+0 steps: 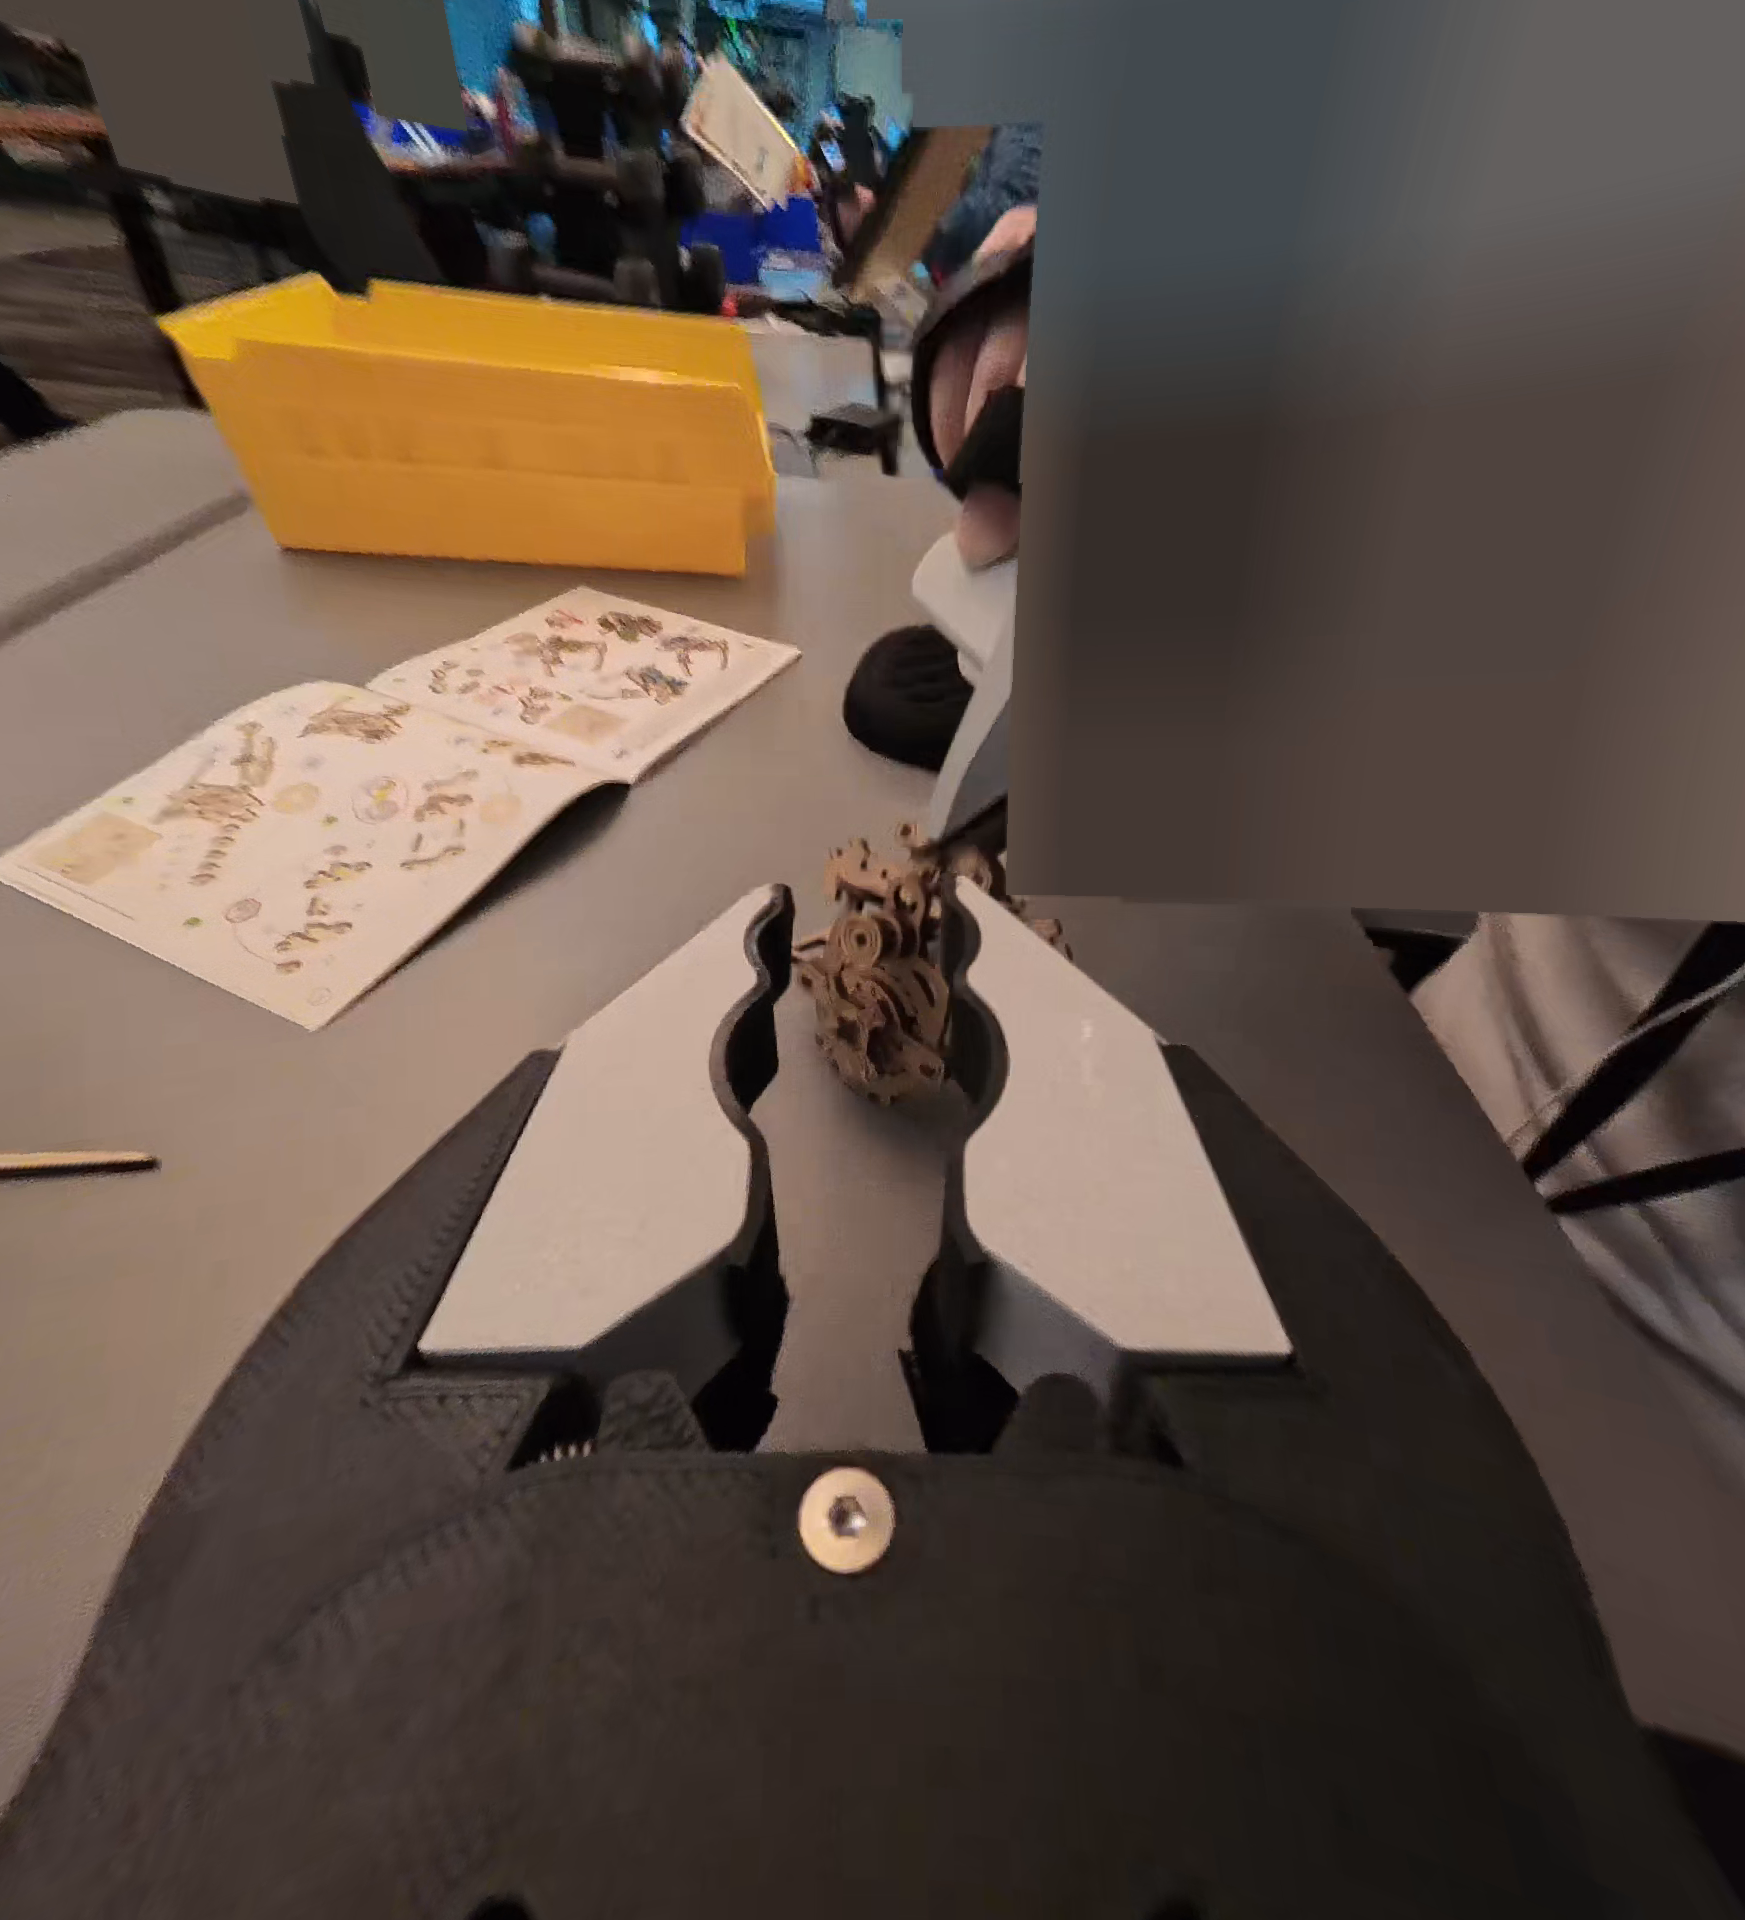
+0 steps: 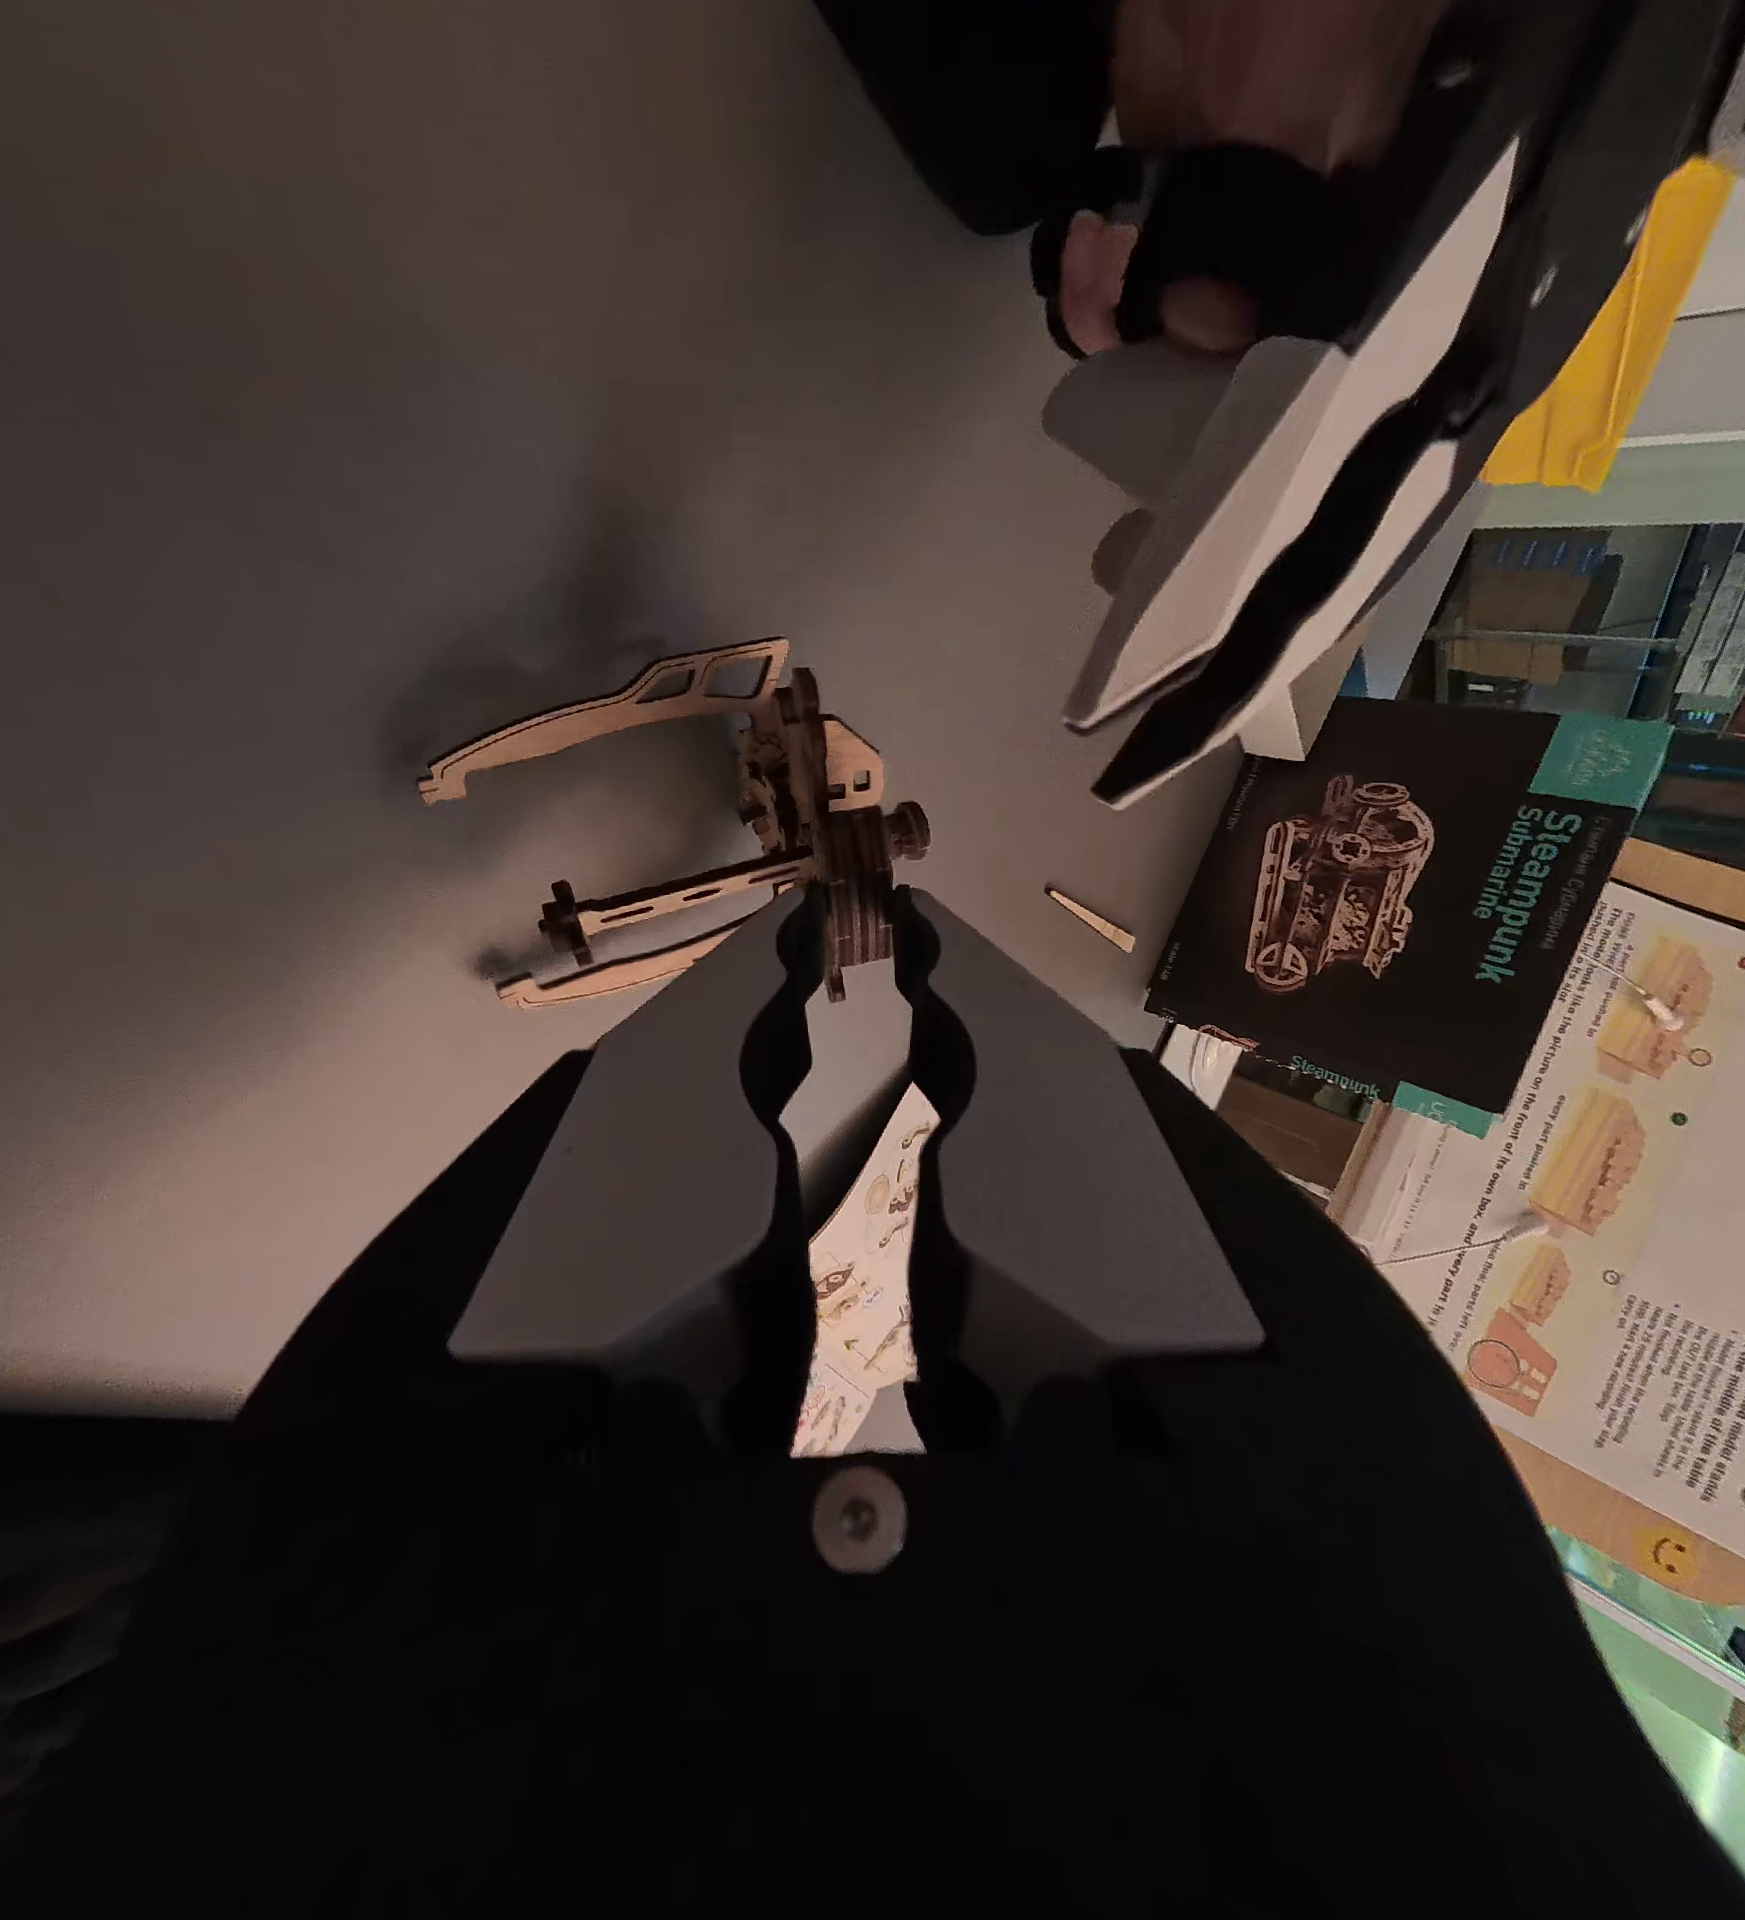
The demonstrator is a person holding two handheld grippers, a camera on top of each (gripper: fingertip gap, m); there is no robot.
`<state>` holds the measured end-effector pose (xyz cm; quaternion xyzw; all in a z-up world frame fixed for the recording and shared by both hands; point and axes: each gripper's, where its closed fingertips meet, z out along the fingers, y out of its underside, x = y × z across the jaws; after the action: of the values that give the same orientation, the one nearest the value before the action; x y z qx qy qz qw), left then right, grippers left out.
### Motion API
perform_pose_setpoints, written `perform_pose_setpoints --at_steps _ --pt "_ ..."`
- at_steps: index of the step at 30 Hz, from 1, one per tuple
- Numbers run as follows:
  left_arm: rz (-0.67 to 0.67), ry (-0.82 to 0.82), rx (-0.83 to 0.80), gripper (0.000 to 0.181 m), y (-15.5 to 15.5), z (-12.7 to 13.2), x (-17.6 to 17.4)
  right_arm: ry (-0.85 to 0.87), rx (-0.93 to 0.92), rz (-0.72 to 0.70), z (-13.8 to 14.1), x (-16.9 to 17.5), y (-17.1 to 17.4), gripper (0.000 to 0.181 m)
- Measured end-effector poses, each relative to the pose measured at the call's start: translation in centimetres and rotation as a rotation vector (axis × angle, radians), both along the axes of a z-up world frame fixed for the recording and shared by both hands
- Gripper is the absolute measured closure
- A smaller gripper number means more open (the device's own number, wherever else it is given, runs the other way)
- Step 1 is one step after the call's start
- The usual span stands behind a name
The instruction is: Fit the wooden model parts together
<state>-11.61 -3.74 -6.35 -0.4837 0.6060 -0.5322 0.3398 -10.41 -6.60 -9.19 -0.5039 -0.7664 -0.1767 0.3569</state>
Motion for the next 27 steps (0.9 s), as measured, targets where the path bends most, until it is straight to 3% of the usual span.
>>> perform_pose_setpoints --at_steps 10,16,27 --pt "-0.335 0.237 -0.011 0.156 -2.3 -3.8 1.8 -0.037 0.009 0.039 -0.4 0.0 -0.8 0.169" --pt "-0.337 0.209 0.007 0.169 -2.4 -4.2 2.1 -0.045 0.009 0.050 -0.5 0.0 -0.8 0.169" --pt "-0.350 0.204 -0.003 0.170 -2.6 -4.1 2.1 -0.072 0.014 0.083 -0.6 -0.3 -0.5 0.169"
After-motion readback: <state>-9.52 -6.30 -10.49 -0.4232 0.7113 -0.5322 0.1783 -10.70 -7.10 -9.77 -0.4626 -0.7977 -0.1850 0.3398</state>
